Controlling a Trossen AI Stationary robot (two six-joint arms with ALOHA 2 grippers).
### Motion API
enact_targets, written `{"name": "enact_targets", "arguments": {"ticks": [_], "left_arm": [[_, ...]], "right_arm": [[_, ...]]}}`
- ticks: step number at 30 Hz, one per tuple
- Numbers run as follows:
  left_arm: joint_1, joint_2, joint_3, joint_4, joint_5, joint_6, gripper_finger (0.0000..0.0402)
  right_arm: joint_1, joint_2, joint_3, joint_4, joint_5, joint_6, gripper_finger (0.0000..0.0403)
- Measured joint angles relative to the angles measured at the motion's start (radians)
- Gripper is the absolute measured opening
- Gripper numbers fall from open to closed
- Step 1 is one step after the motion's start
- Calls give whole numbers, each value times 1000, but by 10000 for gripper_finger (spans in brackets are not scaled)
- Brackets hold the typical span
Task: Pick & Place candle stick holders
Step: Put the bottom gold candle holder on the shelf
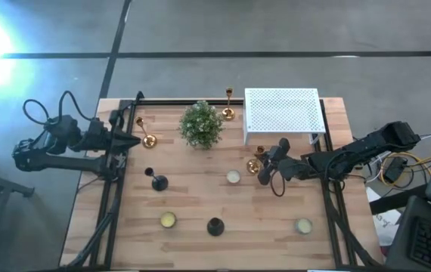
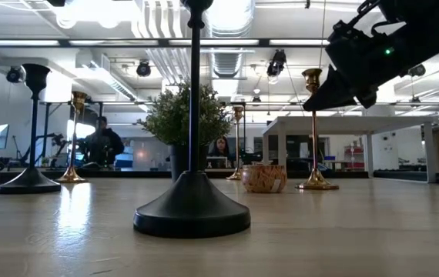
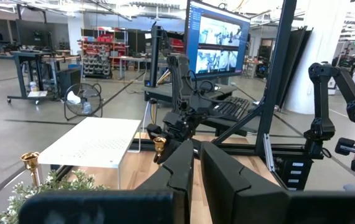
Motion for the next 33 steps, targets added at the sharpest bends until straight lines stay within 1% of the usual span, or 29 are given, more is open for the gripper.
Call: {"name": "enact_targets", "arguments": {"ticks": [2,8,11,14,20,25,29,33], "left_arm": [[0,0,0,0,0,0,35],[0,0,0,0,0,0,35],[0,0,0,0,0,0,35],[0,0,0,0,0,0,35],[0,0,0,0,0,0,35],[0,0,0,0,0,0,35],[0,0,0,0,0,0,35],[0,0,0,0,0,0,35]], "right_arm": [[0,0,2,-1,-1,-2,18],[0,-3,2,-7,-2,0,15],[0,-26,17,-51,-13,0,14],[0,-75,65,-145,-23,-3,13],[-4,-195,222,-447,-25,-22,13],[-40,-282,361,-690,-23,-49,13],[-103,-360,438,-796,-23,-104,13],[-207,-444,476,-813,-22,-188,13]]}}
